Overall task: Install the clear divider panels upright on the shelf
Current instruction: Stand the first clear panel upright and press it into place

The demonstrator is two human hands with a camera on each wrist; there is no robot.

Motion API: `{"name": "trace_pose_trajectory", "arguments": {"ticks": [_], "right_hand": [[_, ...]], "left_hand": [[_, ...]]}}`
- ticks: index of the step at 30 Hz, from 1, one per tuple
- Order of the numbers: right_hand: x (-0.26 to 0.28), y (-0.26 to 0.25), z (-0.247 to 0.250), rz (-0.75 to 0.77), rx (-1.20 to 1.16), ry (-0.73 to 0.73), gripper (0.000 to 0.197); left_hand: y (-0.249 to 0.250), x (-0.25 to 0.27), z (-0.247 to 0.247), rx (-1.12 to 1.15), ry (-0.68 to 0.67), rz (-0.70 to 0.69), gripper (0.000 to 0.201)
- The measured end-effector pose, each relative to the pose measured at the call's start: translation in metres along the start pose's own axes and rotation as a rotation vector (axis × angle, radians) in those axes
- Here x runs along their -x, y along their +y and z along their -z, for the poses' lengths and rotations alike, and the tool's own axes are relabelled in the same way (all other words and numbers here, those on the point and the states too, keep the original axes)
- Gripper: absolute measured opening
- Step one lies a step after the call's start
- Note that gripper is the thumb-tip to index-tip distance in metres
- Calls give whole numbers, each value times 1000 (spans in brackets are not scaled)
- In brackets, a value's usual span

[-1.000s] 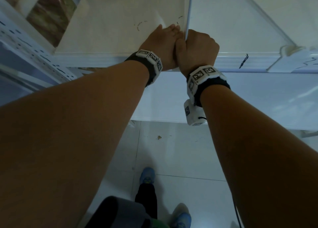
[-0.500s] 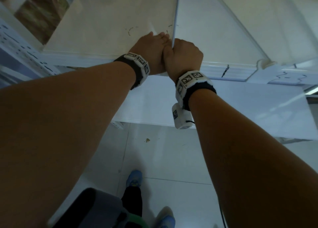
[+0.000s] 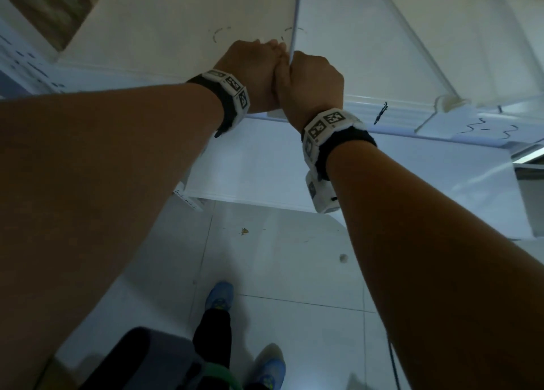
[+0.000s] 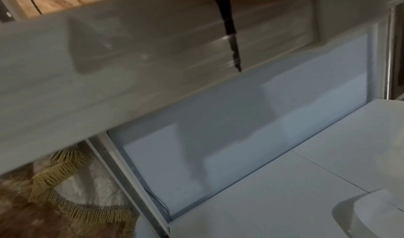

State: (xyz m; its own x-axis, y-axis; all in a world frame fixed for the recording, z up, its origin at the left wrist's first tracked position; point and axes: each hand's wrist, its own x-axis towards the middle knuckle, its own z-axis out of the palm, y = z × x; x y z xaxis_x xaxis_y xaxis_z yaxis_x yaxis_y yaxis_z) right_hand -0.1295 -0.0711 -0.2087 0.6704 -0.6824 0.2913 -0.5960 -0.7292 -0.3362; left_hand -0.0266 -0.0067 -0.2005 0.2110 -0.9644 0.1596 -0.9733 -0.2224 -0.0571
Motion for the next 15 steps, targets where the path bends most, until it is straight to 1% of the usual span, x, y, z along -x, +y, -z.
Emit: {"name": "trace_pose_trajectory", "arguments": {"ticks": [3,6,8,9,12,15], "right_hand": [[-1,-1,2,3,31,-18,41],[0,-2,2,11,41,-25,40],[1,-2,4,29,72,-23,40],[2,-2,4,41,93,-21,40],[3,-2,7,65,133,-8,39],[5,-3,9,63,152,4,39]], "left_hand": [[-1,1,1,33,-9,7,53],[0,-1,0,15,1,16,52],[2,0,0,10,1,6,56],[3,0,1,-8,-3,4,56],[5,1,2,-75,-30,5,46],[6,2,5,-73,-33,-26,44]]}}
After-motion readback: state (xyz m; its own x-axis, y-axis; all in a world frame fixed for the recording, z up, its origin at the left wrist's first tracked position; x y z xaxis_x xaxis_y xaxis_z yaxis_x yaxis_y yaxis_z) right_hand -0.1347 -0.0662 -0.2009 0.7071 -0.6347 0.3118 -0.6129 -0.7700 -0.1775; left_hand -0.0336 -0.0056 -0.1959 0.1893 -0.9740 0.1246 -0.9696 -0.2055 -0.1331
